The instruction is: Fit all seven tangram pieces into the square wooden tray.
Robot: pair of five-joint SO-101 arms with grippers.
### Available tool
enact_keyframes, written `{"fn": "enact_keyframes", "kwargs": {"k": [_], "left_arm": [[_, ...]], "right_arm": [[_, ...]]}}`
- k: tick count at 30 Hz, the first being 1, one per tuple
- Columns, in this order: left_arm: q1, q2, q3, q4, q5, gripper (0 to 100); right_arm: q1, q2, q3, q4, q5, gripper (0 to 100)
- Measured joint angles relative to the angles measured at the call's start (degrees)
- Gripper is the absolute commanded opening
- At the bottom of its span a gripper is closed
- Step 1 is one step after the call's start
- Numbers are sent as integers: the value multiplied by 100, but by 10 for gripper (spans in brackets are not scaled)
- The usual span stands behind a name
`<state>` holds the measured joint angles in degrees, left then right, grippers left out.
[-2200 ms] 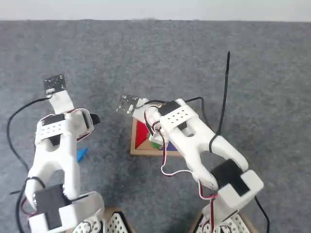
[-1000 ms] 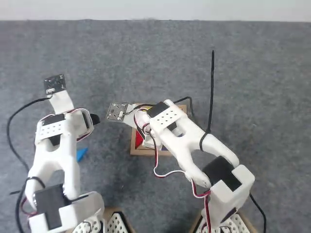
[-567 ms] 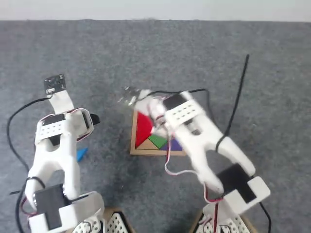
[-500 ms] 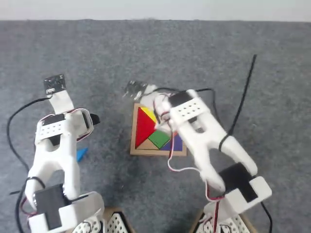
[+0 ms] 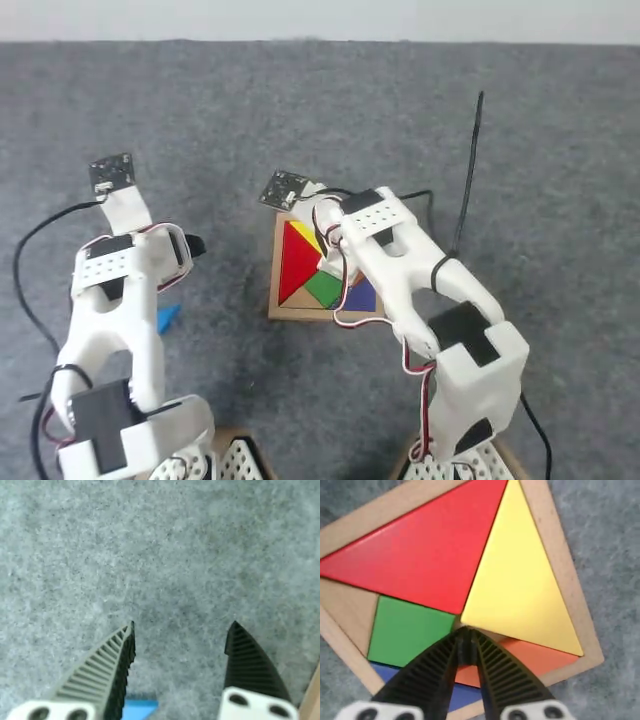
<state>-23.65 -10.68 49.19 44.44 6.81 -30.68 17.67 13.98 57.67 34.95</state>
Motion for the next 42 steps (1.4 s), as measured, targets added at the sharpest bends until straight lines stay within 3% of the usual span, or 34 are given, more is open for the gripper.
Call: {"fn": "enact_keyframes", "kwargs": {"k": [3, 14, 21, 24, 27, 32, 42], "left_arm": [[0, 0, 0, 0, 0, 272], [0, -167, 70, 26, 0, 272], [-9, -2303, 1609, 149, -35, 275], [-281, -3666, 2207, 334, -466, 276], [-545, -4712, 2365, 721, -1152, 276], [-695, -4862, 2338, 1407, -3174, 276], [-1090, -2110, 176, 3156, -6884, 276]], "right_arm": [[-18, 79, -141, 176, -9, 184], [-18, -105, -440, 642, 0, 129], [299, -1240, -448, 1301, -35, 46], [519, -1767, -413, 1512, -141, 7], [527, -2312, -18, 1547, -343, 6], [510, -3314, 1204, 1389, -431, 6], [554, -4325, 3464, -123, -1160, 6]]}}
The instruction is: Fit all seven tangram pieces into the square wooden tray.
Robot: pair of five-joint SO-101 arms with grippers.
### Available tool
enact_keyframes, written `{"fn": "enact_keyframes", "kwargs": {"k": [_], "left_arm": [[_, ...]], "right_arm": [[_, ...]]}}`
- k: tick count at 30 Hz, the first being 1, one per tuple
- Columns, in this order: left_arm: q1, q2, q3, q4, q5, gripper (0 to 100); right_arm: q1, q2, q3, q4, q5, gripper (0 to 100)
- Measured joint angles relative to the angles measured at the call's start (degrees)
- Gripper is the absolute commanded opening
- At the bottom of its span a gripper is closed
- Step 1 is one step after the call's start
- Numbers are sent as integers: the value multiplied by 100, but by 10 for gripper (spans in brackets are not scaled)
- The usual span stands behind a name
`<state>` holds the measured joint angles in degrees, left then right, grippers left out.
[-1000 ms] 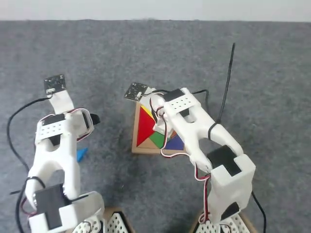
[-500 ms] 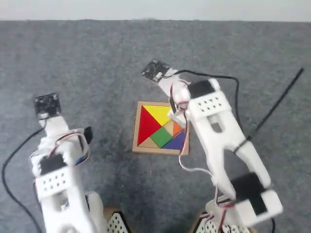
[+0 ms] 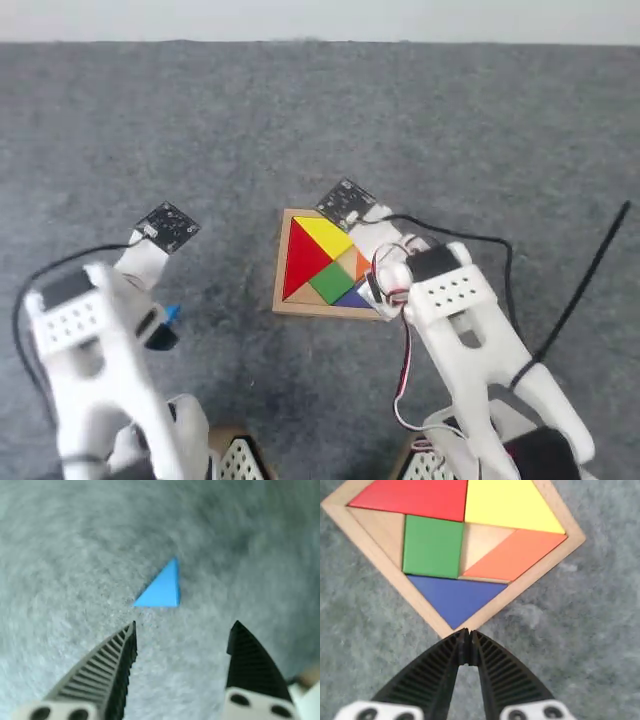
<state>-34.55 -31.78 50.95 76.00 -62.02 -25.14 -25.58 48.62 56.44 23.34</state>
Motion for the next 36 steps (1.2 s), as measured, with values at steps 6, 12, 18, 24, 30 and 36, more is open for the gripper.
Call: {"fn": "enact_keyframes", "kwargs": {"k": [6, 12, 18, 24, 30, 36], "left_arm": [[-281, 1723, -1011, -141, -1846, 276], [-97, 2576, -1160, -422, -2444, 276], [202, 2971, -1160, -738, -2453, 273], [211, 3156, -985, -1415, -2057, 258], [220, 3147, -774, -1424, -2013, 212], [229, 3095, -677, -1415, -2004, 209]], "right_arm": [[440, -9, 519, -923, -413, 6], [527, -18, 730, -1354, -440, 6], [536, -18, 730, -1415, -440, 6], [536, -18, 730, -1433, -440, 6], [536, -18, 730, -1433, -440, 6], [536, -18, 730, -1433, -440, 6]]}}
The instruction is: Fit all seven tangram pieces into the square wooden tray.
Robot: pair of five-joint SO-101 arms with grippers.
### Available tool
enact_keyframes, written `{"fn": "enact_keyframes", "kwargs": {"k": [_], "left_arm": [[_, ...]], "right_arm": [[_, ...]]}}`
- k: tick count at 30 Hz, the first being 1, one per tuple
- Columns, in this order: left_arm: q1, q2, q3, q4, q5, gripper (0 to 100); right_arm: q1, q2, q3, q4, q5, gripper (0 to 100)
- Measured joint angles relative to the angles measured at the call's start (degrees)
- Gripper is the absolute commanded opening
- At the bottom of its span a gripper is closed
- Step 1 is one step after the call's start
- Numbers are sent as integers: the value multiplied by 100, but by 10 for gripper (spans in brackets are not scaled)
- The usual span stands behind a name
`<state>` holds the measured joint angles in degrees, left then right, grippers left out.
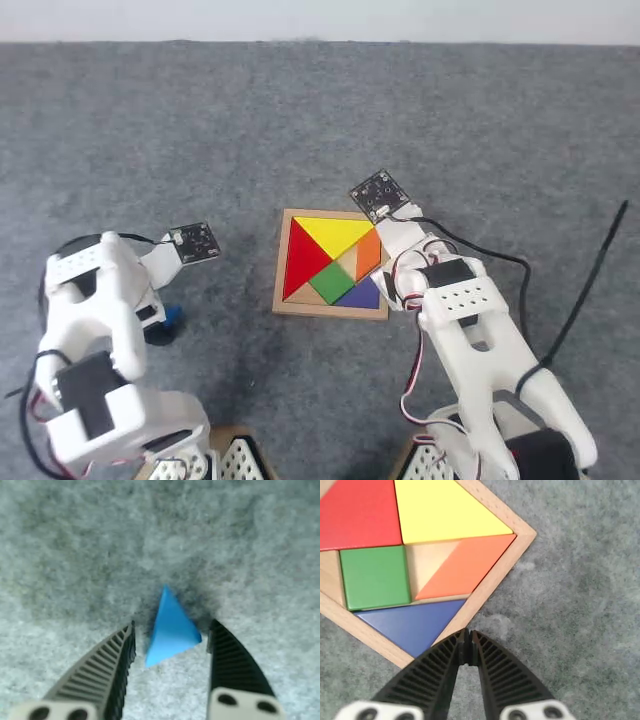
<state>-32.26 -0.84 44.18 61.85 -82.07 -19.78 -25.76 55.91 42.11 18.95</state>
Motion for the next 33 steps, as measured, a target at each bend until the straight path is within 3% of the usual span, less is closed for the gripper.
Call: {"fn": "enact_keyframes", "kwargs": {"k": [7, 15, 33], "left_arm": [[-26, 0, 0, 0, 554, 209], [-44, 26, 9, 26, 2198, 147], [167, 88, -484, 1626, 2391, 106]], "right_arm": [[0, 0, 0, 0, 0, 6], [0, 0, 0, 0, 0, 6], [0, 0, 0, 0, 0, 6]]}}
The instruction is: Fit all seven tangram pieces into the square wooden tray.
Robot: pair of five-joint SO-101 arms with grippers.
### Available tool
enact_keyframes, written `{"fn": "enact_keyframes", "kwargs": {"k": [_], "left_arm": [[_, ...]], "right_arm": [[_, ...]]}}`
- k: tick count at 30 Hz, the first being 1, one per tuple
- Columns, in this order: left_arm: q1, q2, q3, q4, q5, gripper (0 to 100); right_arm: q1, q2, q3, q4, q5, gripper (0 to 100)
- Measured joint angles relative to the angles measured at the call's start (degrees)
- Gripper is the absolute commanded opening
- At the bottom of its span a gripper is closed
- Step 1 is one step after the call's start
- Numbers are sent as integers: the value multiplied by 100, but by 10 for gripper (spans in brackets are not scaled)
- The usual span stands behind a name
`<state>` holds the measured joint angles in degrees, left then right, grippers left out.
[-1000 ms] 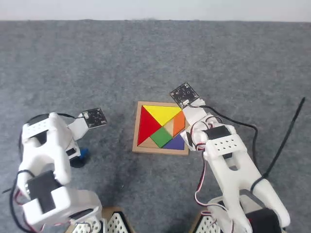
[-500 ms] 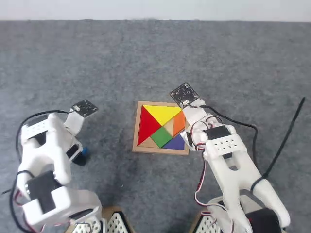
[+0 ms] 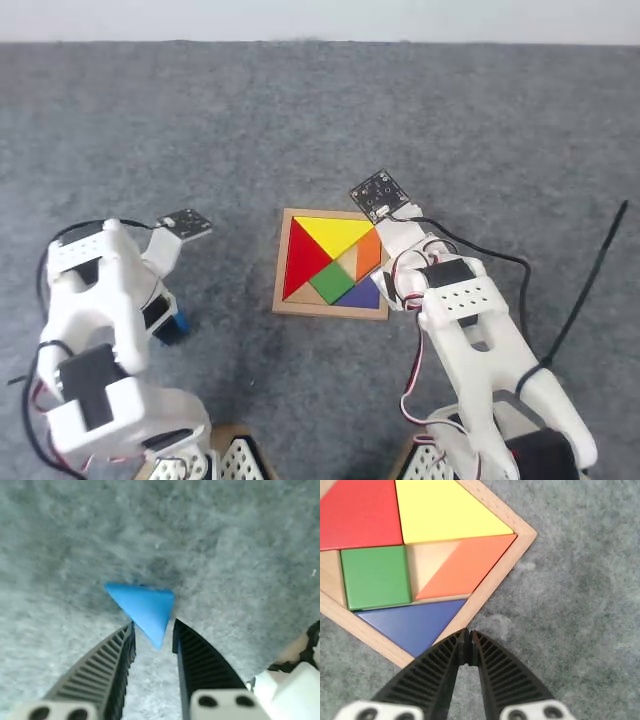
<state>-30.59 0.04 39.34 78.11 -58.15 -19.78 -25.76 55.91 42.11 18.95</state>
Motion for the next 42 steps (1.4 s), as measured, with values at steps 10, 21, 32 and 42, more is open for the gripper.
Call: {"fn": "enact_keyframes", "kwargs": {"k": [10, 21, 32, 42], "left_arm": [[35, 79, 9, -9, 1521, 242], [35, 79, 53, -747, 4738, 258], [35, 53, 440, -1196, 4818, 239], [79, -9, 475, -1196, 4818, 188]], "right_arm": [[0, 0, 0, 0, 0, 6], [0, 0, 88, 0, 0, 6], [0, 0, 88, -53, 0, 6], [0, 0, 88, -97, 0, 6]]}}
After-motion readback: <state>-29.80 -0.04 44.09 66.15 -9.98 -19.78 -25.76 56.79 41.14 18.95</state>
